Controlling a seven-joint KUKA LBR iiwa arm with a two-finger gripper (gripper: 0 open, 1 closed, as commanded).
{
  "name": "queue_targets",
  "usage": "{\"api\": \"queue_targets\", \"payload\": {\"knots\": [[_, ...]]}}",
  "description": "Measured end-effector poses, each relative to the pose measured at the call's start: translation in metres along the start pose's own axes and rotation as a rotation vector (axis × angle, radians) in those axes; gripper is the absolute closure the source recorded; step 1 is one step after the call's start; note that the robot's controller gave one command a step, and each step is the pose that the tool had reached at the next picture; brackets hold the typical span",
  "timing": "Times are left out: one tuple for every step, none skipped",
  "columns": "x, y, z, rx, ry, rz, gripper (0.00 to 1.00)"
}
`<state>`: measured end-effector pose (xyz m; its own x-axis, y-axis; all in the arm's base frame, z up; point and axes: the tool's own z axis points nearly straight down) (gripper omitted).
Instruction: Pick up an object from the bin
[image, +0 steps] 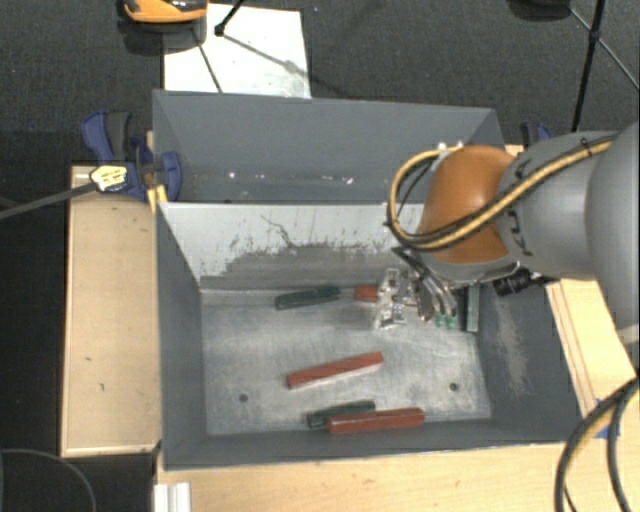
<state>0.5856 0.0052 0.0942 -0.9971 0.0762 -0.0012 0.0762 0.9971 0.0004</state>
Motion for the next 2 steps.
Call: {"api": "queue_targets", "payload": {"knots": [[0.0006, -0.0001, 0.0001, 0.001, 0.001, -0.003, 0.00], [0.0007, -0.0001, 0.0002, 0.001, 0.002, -0.005, 0.00]]}}
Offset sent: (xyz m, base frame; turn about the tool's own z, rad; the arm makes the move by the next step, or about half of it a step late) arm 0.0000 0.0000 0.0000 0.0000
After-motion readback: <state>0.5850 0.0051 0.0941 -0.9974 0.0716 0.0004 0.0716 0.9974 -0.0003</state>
